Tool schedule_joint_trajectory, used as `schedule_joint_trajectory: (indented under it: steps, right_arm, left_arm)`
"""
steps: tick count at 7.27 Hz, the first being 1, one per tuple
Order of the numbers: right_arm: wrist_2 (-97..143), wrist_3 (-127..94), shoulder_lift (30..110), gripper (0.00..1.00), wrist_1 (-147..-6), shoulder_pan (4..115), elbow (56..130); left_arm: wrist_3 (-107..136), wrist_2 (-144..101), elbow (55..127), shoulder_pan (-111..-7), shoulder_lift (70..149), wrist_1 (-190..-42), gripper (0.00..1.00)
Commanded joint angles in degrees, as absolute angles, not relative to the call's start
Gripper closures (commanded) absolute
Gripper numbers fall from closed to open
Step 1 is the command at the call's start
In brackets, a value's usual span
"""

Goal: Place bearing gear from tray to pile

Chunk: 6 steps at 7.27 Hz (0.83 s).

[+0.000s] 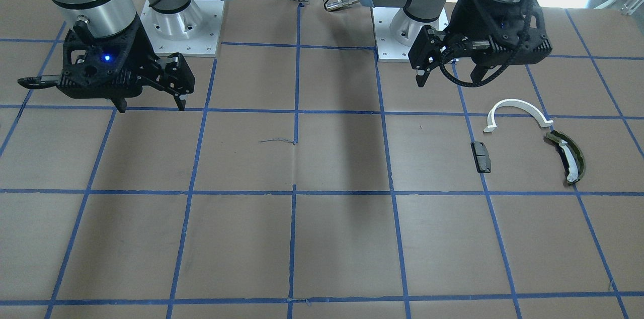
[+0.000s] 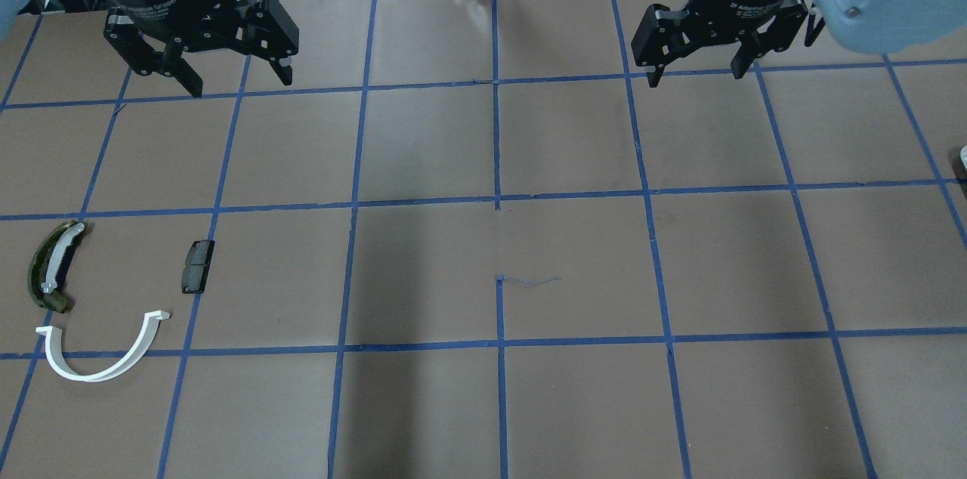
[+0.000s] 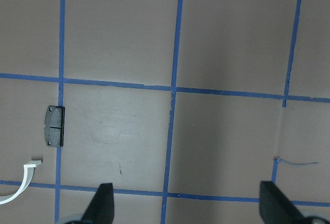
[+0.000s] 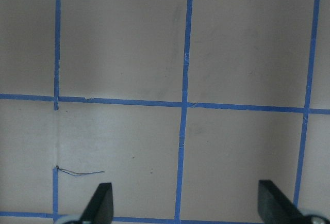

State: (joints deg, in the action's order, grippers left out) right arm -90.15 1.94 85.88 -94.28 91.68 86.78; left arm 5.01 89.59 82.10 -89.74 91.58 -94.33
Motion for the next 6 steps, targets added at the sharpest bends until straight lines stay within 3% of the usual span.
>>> schedule_joint_trajectory:
  steps: [1, 4, 6]
  right_arm:
    - [-90.2, 2.8, 85.5, 0.00, -93.5, 91.0, 86.5]
    - [-91.8, 15.0, 85.5, 0.00, -92.7, 82.8, 86.0]
    - [-91.8, 35.8, 84.6, 0.00, -93.2, 69.9, 86.7]
  left_arm:
    - [5.0, 89.6, 82.1, -89.7, 91.6, -94.3, 0.00]
    - [5.0, 89.6, 82.1, -89.8, 91.6, -94.3, 0.00]
    - [5.0, 89.6, 82.1, -89.8, 91.6, -94.3, 0.00]
